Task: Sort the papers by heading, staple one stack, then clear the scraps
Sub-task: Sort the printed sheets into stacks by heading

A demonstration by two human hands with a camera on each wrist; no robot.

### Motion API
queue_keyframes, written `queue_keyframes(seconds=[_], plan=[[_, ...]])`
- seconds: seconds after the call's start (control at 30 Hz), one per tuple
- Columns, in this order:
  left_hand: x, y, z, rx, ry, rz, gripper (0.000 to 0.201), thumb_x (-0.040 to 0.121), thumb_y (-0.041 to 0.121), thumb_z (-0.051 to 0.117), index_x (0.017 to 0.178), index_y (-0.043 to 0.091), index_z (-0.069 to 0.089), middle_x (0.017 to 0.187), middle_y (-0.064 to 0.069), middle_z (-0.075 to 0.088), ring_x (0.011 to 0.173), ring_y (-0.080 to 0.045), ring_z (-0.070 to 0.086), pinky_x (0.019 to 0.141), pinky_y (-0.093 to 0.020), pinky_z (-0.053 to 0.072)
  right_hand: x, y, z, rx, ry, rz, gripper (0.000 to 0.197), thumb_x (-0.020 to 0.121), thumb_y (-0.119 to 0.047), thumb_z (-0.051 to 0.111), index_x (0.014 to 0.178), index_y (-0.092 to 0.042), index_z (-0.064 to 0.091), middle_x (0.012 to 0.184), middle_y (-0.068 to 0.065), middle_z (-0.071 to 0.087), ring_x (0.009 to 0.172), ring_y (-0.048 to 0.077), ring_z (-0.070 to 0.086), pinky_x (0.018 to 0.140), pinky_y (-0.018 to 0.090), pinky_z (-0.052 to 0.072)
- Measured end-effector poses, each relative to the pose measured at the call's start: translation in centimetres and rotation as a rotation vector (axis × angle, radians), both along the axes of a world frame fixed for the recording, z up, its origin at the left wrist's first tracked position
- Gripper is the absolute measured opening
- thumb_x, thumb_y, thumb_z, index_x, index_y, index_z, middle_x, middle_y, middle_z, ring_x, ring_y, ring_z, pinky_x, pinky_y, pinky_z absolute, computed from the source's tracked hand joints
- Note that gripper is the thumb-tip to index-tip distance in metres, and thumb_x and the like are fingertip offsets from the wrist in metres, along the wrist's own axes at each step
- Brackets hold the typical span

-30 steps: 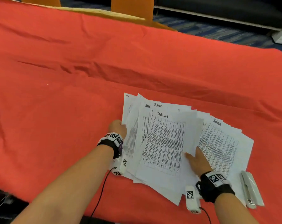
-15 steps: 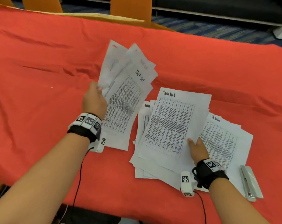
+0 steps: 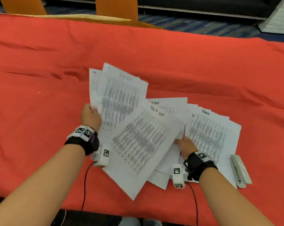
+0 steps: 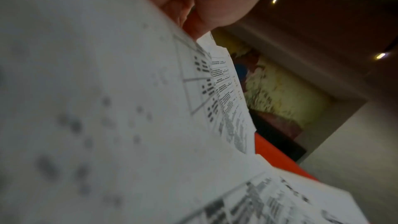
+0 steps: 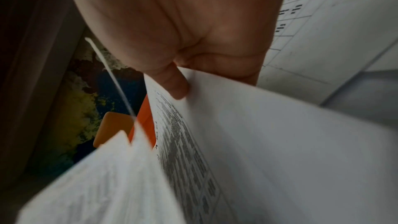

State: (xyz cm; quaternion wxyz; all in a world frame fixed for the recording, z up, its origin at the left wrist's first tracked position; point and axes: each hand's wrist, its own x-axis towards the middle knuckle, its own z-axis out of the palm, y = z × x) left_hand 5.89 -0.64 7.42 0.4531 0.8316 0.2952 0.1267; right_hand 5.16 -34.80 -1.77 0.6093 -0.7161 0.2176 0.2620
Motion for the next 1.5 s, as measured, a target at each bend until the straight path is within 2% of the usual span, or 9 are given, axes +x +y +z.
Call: queue_keyframes(seconds=[0.1, 0.3, 0.43, 0.67, 0.8, 0.97, 1.07, 1.27, 1.5], plan=[[-1.6, -1.1, -5.0, -0.079, 0.219, 0.007, 0.012, 0.096, 0.003, 0.037, 0.099, 0.002, 0.048, 0.093, -0.014, 0.050, 0.085, -0.022, 0.044, 0.071, -0.029, 0.031, -1.2, 0.2, 0.9, 0.129, 0.073, -0.118, 0.029, 0.088, -0.039, 0.057, 0.091, -0.011, 0.064, 0.088, 0.015, 0.066, 0.082, 0.030, 0.060, 0.088, 0.044, 0.047], [-4.4, -1.7, -8.4, -0.166, 0.450, -0.073, 0.041, 0.094, 0.029, 0.053, 0.106, -0.011, 0.057, 0.090, -0.018, 0.060, 0.088, -0.035, 0.060, 0.081, -0.040, 0.047, -3.9, -0.4, 1.5, 0.474, 0.145, -0.209, 0.087, 0.068, -0.084, 0.029, 0.125, -0.026, 0.060, 0.120, 0.020, 0.066, 0.112, 0.039, 0.061, 0.100, 0.059, 0.042], [-4.9, -1.9, -8.1, -0.122, 0.491, -0.131, 0.018, 0.087, 0.017, 0.065, 0.076, 0.008, 0.053, 0.079, -0.007, 0.057, 0.081, -0.024, 0.057, 0.078, -0.040, 0.050, -4.9, -0.7, 1.9, 0.552, 0.107, -0.153, 0.067, 0.082, -0.070, 0.033, 0.124, -0.024, 0.059, 0.116, 0.016, 0.068, 0.107, 0.034, 0.064, 0.091, 0.051, 0.051], [-4.6, -1.1, -7.1, -0.110, 0.441, -0.146, 0.023, 0.094, 0.010, 0.052, 0.115, 0.001, 0.056, 0.113, -0.015, 0.063, 0.090, -0.023, 0.054, 0.079, -0.030, 0.042, -5.7, -2.2, 0.8, 0.517, 0.081, -0.095, 0.091, 0.047, -0.036, 0.090, 0.129, -0.014, 0.055, 0.127, 0.014, 0.063, 0.117, 0.032, 0.058, 0.102, 0.050, 0.044], [-4.9, -2.4, -6.8, -0.173, 0.412, -0.235, 0.026, 0.095, 0.008, 0.050, 0.121, 0.004, 0.054, 0.118, -0.011, 0.061, 0.095, -0.021, 0.053, 0.081, -0.031, 0.041, -5.3, -1.6, 0.5, 0.207, -0.005, -0.063, 0.041, 0.080, 0.011, 0.059, 0.120, 0.001, 0.056, 0.118, 0.021, 0.064, 0.098, 0.030, 0.064, 0.088, 0.045, 0.053], [-5.3, -4.4, -6.3, -0.256, 0.395, -0.391, 0.029, 0.095, 0.011, 0.051, 0.124, 0.010, 0.054, 0.118, -0.005, 0.061, 0.099, -0.019, 0.056, 0.081, -0.030, 0.043, -3.3, -0.9, 0.4, 0.047, -0.033, -0.117, 0.011, 0.089, -0.023, 0.061, 0.100, -0.021, 0.064, 0.113, 0.011, 0.067, 0.101, 0.031, 0.065, 0.094, 0.051, 0.050], [-5.3, -6.3, -5.7, -0.346, 0.372, -0.464, 0.020, 0.096, 0.013, 0.050, 0.113, 0.020, 0.058, 0.107, 0.006, 0.063, 0.096, -0.015, 0.059, 0.085, -0.031, 0.047, -2.5, -0.1, 0.6, 0.031, -0.012, -0.117, 0.034, 0.084, -0.039, 0.065, 0.110, -0.017, 0.063, 0.112, 0.008, 0.068, 0.100, 0.030, 0.066, 0.092, 0.050, 0.052], [-5.1, -9.0, -6.3, -0.428, 0.446, -0.455, 0.029, 0.100, 0.025, 0.037, 0.122, 0.017, 0.055, 0.117, -0.002, 0.061, 0.108, -0.025, 0.058, 0.095, -0.037, 0.046, -1.7, 0.4, 1.9, -0.051, -0.074, -0.030, 0.036, 0.079, -0.013, 0.073, 0.112, -0.016, 0.061, 0.113, 0.010, 0.068, 0.097, 0.029, 0.064, 0.092, 0.047, 0.051], [-4.4, -8.6, -4.7, -0.506, 0.341, -0.405, 0.062, 0.088, 0.054, 0.052, 0.137, 0.022, 0.031, 0.126, 0.004, 0.047, 0.116, -0.016, 0.050, 0.093, -0.029, 0.039, -1.9, -0.9, 5.7, -0.016, -0.226, 0.010, 0.039, 0.067, -0.035, 0.080, 0.102, -0.024, 0.065, 0.105, 0.001, 0.071, 0.098, 0.024, 0.067, 0.094, 0.049, 0.050]])
